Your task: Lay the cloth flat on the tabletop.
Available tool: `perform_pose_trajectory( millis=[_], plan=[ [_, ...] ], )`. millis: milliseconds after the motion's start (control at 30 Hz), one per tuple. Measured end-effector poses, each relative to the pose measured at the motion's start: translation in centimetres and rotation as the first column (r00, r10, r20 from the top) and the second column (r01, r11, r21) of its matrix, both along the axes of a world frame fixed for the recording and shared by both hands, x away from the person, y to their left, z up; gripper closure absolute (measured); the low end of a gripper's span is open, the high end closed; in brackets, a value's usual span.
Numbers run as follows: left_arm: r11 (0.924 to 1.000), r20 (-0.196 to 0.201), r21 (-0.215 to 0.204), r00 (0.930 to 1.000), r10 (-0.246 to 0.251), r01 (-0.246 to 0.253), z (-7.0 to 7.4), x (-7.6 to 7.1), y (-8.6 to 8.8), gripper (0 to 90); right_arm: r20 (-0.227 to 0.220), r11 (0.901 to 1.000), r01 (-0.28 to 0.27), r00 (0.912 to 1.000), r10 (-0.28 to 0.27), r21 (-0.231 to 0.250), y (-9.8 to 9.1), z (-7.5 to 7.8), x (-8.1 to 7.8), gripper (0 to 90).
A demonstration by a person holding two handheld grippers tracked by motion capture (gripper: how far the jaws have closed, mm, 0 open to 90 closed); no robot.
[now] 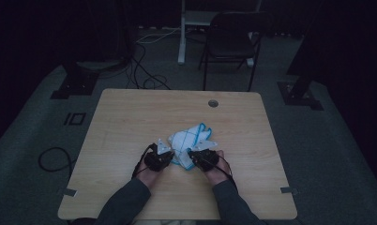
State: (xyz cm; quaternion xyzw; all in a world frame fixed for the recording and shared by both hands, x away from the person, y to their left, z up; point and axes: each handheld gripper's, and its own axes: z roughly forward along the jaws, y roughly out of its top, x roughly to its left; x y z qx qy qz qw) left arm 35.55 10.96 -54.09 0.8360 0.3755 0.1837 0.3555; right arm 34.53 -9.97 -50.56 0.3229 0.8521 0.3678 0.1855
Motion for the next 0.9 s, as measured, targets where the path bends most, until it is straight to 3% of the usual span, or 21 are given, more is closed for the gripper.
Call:
perform_pose_trajectory(
  millis=[333,900],
  plan=[
    [0.9996,-0.006,0.020,0.9998,0.018,-0.018,0.2,0.1,0.8,85.4,0.015,0.9987,0.049,0.9987,-0.049,0.013,-1.5,0.5,0.2,88.7],
    [0.9969,-0.007,0.044,0.9978,0.065,-0.065,0.3,0.5,3.8,85.9,0.040,0.9946,0.103,0.9939,-0.103,0.018,-3.5,1.3,0.5,88.7]
  ],
)
